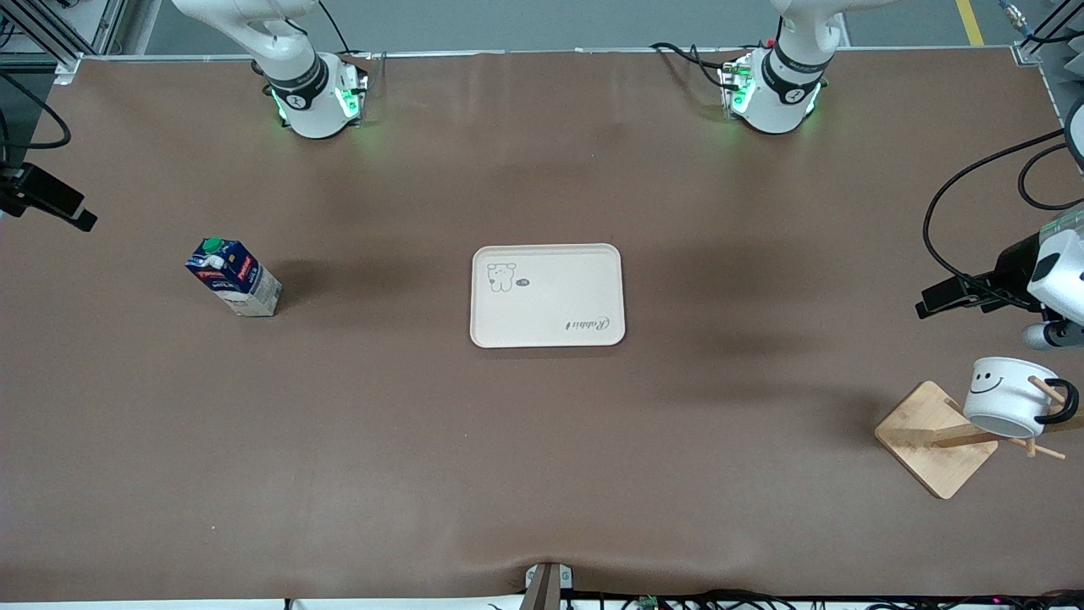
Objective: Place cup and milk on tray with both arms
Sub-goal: 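Move the left gripper toward the white mug on the wooden stand, then lower the left gripper to the mug handle on the stand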
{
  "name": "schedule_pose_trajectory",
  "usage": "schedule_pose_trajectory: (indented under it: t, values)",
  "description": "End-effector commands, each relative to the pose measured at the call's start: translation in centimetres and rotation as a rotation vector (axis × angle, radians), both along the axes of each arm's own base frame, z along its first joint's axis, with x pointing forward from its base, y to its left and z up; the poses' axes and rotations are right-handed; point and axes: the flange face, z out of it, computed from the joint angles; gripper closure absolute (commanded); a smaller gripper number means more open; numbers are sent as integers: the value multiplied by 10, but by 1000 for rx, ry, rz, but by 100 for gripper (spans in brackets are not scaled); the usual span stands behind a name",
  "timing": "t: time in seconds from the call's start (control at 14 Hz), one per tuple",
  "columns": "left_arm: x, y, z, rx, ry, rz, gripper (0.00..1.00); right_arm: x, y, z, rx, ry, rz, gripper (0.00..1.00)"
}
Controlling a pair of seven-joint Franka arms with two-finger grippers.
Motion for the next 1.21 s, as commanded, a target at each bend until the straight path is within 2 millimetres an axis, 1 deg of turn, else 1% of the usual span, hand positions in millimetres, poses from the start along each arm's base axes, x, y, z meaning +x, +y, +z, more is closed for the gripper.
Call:
schedule_pose_trajectory:
  t: [0.0,0.07,0.36,0.57,0.86,1.0,1.07,1.14]
  values:
    - [8,16,9,-12,-29,-10,0,-3,1,5,4,-4,6,0]
    - [11,18,6,-15,-26,-9,0,-3,1,5,4,-4,3,0]
    - [15,18,15,-3,-45,-13,0,-3,1,5,4,-4,1,0]
    - [16,9,15,-3,-45,-10,0,-2,1,4,4,-4,2,0]
    - [15,4,13,-7,-37,2,0,-2,2,4,4,-4,2,0]
    - [16,-6,17,-7,-44,-16,0,-2,1,4,4,-4,1,0]
    - [15,-7,19,-7,-47,-16,0,-2,1,4,4,-6,1,0]
    - [14,-6,21,-6,-51,-19,0,1,1,0,4,0,4,0]
